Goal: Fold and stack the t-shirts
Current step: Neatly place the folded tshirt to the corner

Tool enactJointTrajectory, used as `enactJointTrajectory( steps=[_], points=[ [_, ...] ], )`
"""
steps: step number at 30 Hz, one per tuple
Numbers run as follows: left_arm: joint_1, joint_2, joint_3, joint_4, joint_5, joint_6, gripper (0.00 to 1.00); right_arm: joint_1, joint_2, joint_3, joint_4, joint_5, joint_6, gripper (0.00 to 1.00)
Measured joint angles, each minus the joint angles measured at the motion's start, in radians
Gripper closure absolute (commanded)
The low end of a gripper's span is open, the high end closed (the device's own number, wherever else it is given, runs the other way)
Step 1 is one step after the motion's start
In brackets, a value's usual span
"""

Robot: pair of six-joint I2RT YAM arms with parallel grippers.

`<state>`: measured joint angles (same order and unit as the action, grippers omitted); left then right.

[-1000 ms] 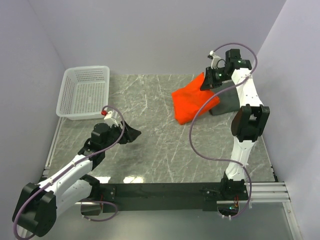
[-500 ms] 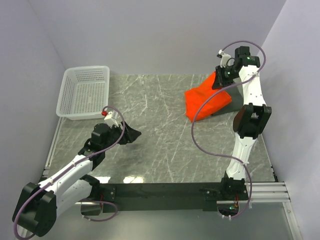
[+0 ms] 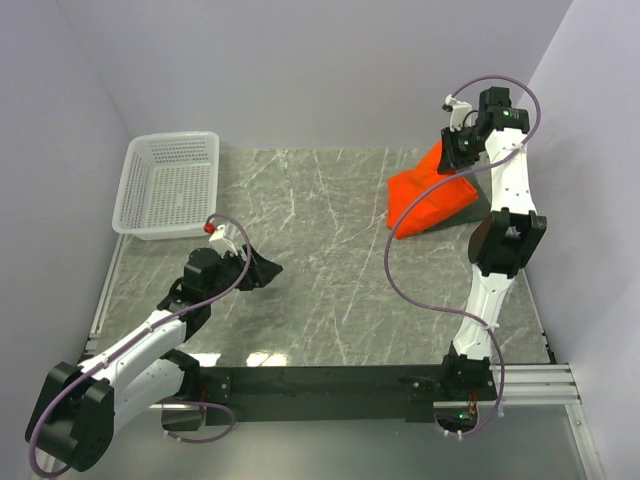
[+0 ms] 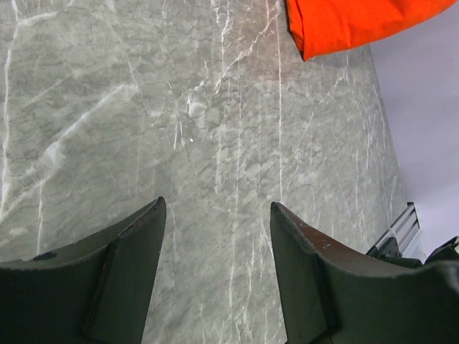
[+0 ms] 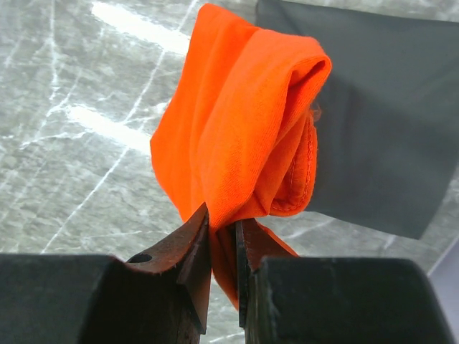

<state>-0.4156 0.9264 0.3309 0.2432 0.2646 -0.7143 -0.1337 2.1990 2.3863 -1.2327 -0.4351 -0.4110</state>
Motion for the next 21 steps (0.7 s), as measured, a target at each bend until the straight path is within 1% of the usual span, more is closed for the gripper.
enactJointTrajectory(
  steps=[21],
  points=[
    [0.0,0.039,-0.013,0.031,0.004,0.0,0.35,-0.006,0.0,0.056,0.028,0.089,-0.017,1.0]
  ],
)
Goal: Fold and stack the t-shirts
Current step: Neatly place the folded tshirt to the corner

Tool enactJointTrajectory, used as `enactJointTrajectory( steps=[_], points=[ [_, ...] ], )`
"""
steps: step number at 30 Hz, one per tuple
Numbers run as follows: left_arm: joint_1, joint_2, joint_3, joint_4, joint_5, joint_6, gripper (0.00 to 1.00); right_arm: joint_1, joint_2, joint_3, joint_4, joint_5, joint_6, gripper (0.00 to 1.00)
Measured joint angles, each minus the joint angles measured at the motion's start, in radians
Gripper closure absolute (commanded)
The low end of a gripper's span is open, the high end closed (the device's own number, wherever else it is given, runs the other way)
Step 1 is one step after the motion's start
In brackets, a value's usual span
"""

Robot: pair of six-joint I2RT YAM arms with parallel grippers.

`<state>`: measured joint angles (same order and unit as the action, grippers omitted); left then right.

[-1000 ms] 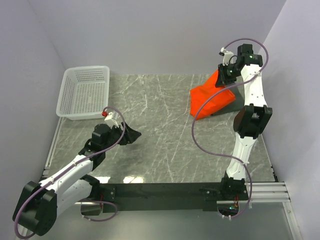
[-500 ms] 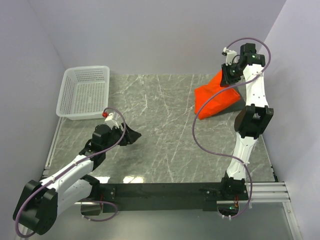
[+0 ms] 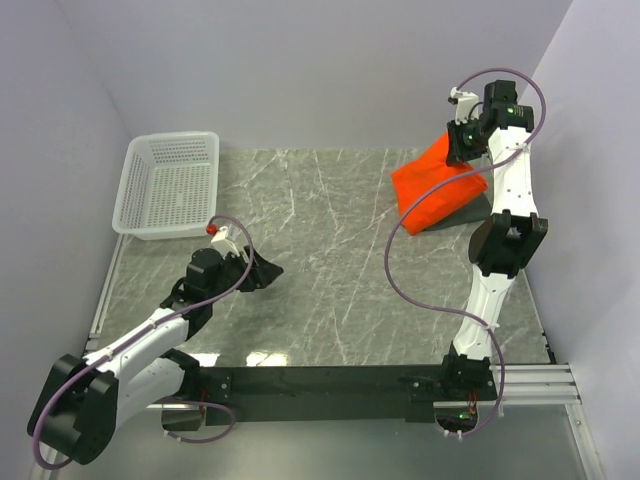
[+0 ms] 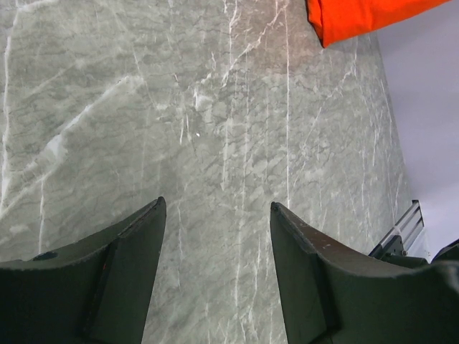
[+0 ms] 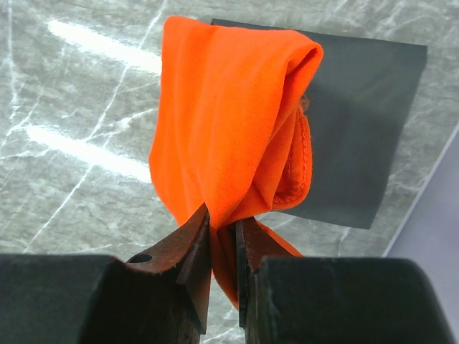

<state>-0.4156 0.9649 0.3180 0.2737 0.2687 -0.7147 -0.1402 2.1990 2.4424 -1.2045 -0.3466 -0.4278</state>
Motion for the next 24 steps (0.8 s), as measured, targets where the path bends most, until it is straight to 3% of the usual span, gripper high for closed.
enactJointTrajectory(
  steps=[15,24],
  points=[
    [0.0,0.012,-0.004,0.014,0.006,0.0,0.35,-0.013,0.003,-0.095,0.14,0.103,0.003,1.0],
    [0.0,0.015,-0.01,0.017,0.006,-0.001,0.35,-0.014,0.008,-0.158,0.243,0.166,-0.003,0.91]
  ],
)
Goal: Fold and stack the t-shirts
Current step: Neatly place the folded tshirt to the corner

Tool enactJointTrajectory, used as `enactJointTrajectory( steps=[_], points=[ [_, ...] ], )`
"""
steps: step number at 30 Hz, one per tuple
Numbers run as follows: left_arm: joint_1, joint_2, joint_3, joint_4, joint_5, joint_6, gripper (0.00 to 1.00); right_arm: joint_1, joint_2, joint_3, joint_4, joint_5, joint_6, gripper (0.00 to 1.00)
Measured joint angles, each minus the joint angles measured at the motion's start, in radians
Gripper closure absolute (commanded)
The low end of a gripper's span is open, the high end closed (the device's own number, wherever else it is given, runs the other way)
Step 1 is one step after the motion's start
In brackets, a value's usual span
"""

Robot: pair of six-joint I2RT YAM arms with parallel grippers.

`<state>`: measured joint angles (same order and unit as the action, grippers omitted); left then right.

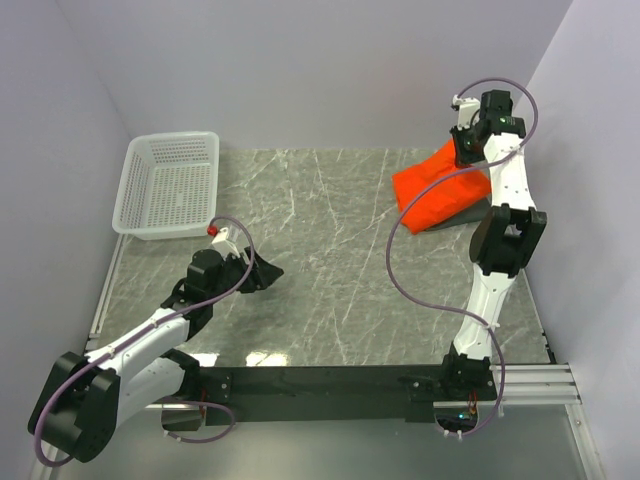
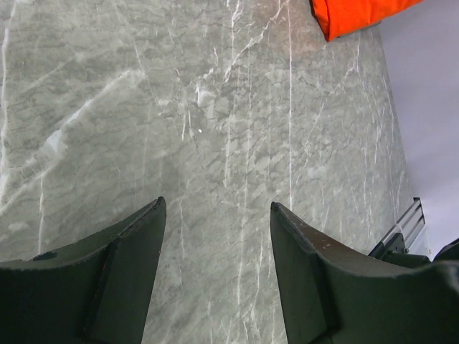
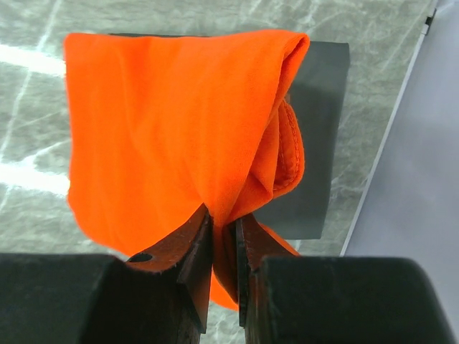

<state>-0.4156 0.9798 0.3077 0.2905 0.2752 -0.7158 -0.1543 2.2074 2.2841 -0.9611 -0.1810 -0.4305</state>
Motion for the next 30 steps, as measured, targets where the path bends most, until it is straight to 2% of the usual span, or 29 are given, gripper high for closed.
enactJointTrajectory(
  steps=[2,6,8,11,16,20,22,25,27,28,30],
  points=[
    [0.0,0.0,-0.001,0.0,0.0,0.0,0.35,-0.002,0.008,-0.003,0.014,0.013,-0.002,0.84],
    [0.0,0.0,-0.001,0.0,0.0,-0.002,0.35,-0.003,0.015,-0.022,0.056,0.044,-0.002,0.53],
    [0.0,0.0,-0.001,0.001,0.001,-0.003,0.35,-0.003,0.016,-0.041,0.09,0.066,0.0,0.41],
    [0.0,0.0,-0.001,0.002,0.002,-0.003,0.35,-0.003,0.016,-0.085,0.156,0.114,0.012,0.33],
    [0.0,0.0,-0.001,0.002,0.007,-0.003,0.35,-0.003,0.016,-0.16,0.242,0.198,0.041,0.31],
    [0.0,-0.006,-0.001,-0.008,0.007,-0.002,0.35,-0.003,-0.006,-0.234,0.287,0.21,0.048,0.31],
    [0.0,-0.019,-0.001,-0.024,0.007,0.001,0.35,-0.005,-0.037,-0.291,0.29,0.179,0.042,0.31],
    [0.0,-0.052,0.002,-0.054,-0.002,0.006,0.33,-0.01,-0.118,-0.399,0.289,0.053,0.016,0.32],
    [0.0,-0.082,0.014,-0.089,-0.02,0.021,0.27,-0.012,-0.198,-0.499,0.283,-0.043,-0.005,0.32],
    [0.0,-0.094,0.024,-0.11,-0.033,0.026,0.16,-0.011,-0.251,-0.568,0.285,-0.097,-0.012,0.32],
    [0.0,-0.132,0.054,-0.161,-0.073,0.037,0.03,-0.008,-0.367,-0.693,0.276,-0.188,-0.022,0.31]
  ],
)
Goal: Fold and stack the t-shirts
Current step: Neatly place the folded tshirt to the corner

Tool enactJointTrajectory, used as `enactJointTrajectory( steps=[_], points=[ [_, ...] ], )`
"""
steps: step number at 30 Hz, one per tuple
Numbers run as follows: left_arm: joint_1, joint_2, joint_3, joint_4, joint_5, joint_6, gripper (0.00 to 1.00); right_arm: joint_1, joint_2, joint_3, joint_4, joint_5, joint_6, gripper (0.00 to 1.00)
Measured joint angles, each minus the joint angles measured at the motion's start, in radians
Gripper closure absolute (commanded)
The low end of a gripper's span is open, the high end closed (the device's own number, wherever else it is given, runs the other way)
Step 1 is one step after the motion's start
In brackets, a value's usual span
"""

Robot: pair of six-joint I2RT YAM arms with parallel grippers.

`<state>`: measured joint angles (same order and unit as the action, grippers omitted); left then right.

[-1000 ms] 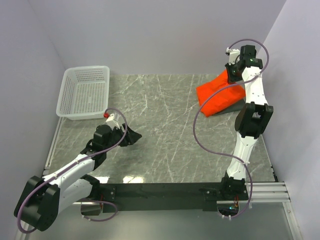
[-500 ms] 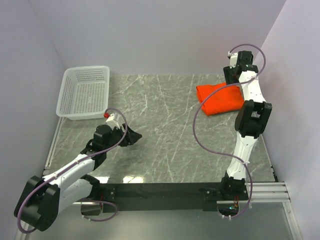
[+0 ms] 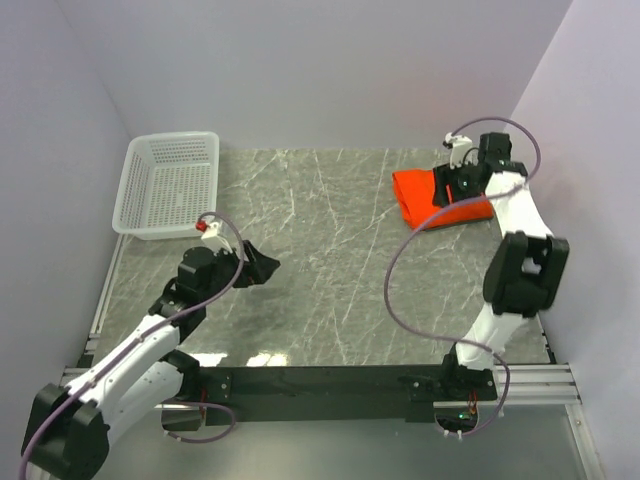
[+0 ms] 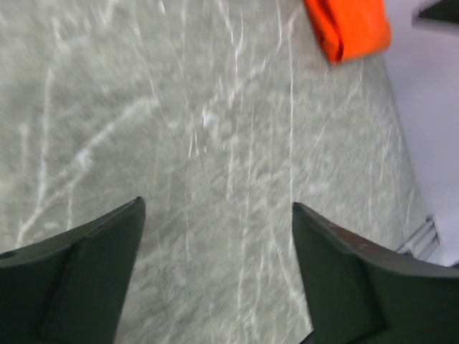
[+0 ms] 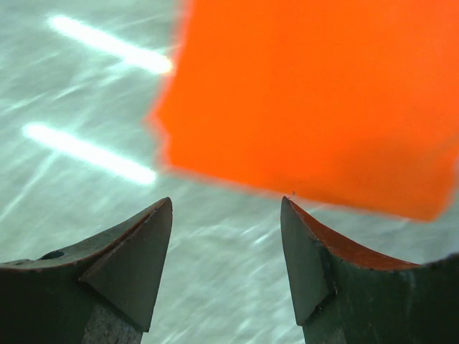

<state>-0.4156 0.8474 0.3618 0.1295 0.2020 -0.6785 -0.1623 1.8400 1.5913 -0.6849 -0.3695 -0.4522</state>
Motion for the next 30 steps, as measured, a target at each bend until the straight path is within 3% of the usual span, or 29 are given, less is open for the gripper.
enactJointTrajectory(
  steps=[4,6,7,10,11,15,21,30],
  points=[
    [0.0,-0.116,0.083,-0.124,-0.134,0.007,0.01,0.021,-0.291,-0.266,0.032,-0.1,0.011,0.19],
    [0.0,-0.176,0.124,-0.18,-0.193,0.014,0.01,0.035,-0.452,-0.389,0.061,-0.094,0.031,0.16],
    [0.0,-0.203,0.145,-0.206,-0.219,0.018,0.01,0.039,-0.531,-0.448,0.084,-0.08,0.04,0.09],
    [0.0,-0.262,0.222,-0.294,-0.293,0.046,0.01,0.038,-0.744,-0.594,0.165,0.032,0.072,0.06],
    [0.0,-0.272,0.248,-0.323,-0.313,0.059,0.01,0.037,-0.816,-0.645,0.197,0.087,0.088,0.0],
    [0.0,-0.277,0.312,-0.422,-0.374,0.115,0.01,0.011,-1.045,-0.8,0.287,0.301,0.192,0.0],
    [0.0,-0.299,0.313,-0.543,-0.404,0.162,0.01,-0.027,-1.163,-0.827,0.29,0.47,0.355,0.01],
    [0.0,-0.316,0.313,-0.568,-0.41,0.185,0.01,-0.027,-1.153,-0.836,0.278,0.586,0.49,0.02]
  ],
)
